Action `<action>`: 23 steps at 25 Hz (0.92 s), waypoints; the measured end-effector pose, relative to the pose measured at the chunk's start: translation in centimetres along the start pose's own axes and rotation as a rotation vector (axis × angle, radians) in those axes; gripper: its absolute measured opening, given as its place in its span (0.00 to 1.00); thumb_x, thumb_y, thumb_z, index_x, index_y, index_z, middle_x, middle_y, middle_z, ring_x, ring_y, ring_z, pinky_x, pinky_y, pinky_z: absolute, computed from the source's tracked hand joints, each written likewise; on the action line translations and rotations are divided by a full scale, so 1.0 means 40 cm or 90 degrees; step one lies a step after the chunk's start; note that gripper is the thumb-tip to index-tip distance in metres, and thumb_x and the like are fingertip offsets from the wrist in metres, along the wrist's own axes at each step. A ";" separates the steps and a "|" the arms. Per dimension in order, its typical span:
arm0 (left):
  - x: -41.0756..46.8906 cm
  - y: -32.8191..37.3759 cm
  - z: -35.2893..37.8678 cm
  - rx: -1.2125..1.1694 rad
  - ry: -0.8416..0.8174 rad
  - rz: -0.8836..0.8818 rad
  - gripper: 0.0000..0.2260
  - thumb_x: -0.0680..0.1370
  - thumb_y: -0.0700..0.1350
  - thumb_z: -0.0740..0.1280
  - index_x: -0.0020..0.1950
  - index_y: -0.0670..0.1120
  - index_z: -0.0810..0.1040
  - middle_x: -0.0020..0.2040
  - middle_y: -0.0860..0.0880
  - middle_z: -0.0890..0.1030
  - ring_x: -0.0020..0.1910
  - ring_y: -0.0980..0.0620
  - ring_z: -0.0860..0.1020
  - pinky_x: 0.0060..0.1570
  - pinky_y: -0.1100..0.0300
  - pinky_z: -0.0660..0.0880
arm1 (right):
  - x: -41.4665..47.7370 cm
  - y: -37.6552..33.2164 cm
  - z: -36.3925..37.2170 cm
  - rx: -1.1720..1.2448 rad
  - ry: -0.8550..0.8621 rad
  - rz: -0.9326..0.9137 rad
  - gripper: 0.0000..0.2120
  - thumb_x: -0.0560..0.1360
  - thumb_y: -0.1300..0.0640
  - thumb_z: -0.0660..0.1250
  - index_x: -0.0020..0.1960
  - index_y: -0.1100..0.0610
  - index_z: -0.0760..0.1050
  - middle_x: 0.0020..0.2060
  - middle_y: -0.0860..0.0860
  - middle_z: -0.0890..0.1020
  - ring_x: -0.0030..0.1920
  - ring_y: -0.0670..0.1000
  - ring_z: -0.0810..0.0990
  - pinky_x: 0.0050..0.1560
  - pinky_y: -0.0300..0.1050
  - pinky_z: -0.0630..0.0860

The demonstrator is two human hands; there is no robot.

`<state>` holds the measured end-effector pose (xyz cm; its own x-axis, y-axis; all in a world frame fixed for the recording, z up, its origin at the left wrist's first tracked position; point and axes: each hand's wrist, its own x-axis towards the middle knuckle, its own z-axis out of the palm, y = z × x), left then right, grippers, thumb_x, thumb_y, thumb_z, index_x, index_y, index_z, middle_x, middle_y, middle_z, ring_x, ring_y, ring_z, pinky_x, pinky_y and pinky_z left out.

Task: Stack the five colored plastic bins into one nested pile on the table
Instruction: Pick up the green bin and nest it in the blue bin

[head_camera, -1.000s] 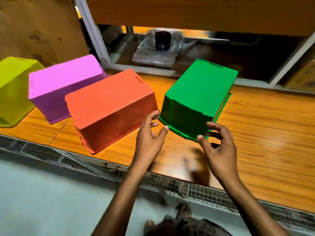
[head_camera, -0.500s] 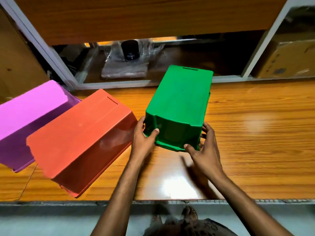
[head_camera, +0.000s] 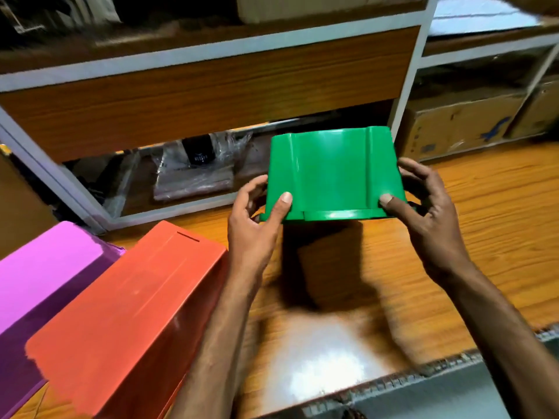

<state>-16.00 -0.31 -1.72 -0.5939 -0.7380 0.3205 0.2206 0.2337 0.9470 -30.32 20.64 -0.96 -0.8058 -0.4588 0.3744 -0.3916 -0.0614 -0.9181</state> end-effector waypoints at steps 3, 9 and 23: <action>0.016 0.050 0.009 -0.058 -0.030 0.011 0.22 0.76 0.51 0.73 0.67 0.45 0.75 0.62 0.48 0.83 0.62 0.54 0.81 0.58 0.63 0.77 | 0.026 -0.067 -0.032 0.053 0.020 -0.035 0.29 0.79 0.52 0.70 0.77 0.56 0.66 0.67 0.46 0.78 0.68 0.42 0.77 0.61 0.39 0.78; 0.052 0.070 0.023 -0.056 -0.115 0.041 0.32 0.74 0.40 0.77 0.71 0.55 0.64 0.69 0.46 0.77 0.68 0.51 0.77 0.64 0.55 0.78 | 0.042 -0.116 -0.048 0.008 0.057 -0.065 0.31 0.76 0.65 0.74 0.72 0.50 0.64 0.64 0.42 0.79 0.68 0.43 0.77 0.62 0.36 0.78; -0.042 -0.051 0.053 0.153 -0.038 0.113 0.19 0.76 0.37 0.71 0.58 0.59 0.77 0.50 0.60 0.82 0.46 0.57 0.81 0.46 0.60 0.78 | 0.164 -0.075 -0.099 0.105 0.411 0.029 0.09 0.71 0.60 0.75 0.51 0.56 0.80 0.41 0.49 0.84 0.38 0.42 0.81 0.42 0.39 0.77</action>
<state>-17.07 1.79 -4.14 -0.6084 -0.6358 0.4750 0.1391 0.5039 0.8525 -36.20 21.34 4.75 -0.9442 0.1550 0.2908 -0.3193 -0.2126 -0.9235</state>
